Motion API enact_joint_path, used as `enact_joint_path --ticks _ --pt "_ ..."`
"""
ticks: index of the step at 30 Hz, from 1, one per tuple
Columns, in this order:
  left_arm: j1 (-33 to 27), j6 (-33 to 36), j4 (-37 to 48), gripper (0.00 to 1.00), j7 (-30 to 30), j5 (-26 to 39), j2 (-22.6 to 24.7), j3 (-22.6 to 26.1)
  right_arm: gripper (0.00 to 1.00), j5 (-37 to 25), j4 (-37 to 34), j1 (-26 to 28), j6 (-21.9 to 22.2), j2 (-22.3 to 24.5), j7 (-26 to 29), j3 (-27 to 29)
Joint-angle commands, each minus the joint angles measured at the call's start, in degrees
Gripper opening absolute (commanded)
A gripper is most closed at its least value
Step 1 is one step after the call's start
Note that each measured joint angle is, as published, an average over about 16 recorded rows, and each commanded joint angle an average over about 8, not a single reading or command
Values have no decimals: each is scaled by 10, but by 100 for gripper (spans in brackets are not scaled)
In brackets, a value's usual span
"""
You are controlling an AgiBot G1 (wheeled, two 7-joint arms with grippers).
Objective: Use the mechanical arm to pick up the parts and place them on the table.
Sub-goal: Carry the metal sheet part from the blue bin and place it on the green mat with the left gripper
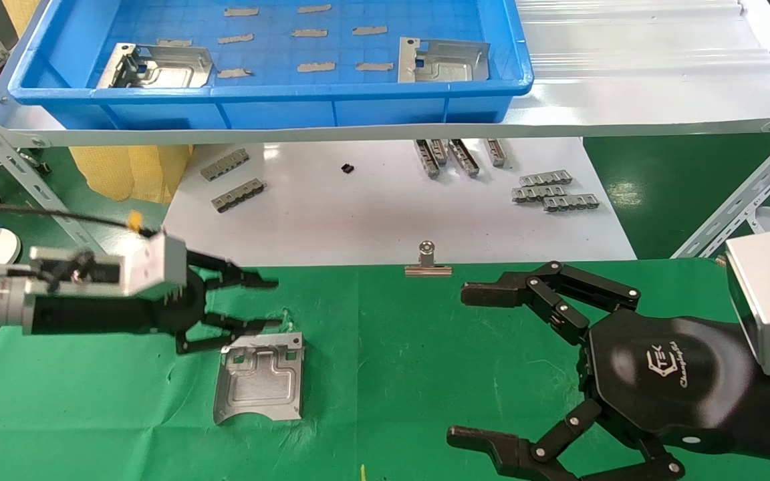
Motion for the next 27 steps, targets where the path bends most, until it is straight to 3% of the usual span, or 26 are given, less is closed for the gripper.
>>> enact_joint_path --ticks 1,14,27 --pt "2 12 8 100 -18 -20 -4 -13 100 0 0 0 0 0 0 0" --pt "15 15 1 100 -42 -45 -11 -30 100 0 0 0 0 0 0 0" --pt "87 3 -141 100 -127 -93 -54 -73 100 0 0 0 0 0 0 0"
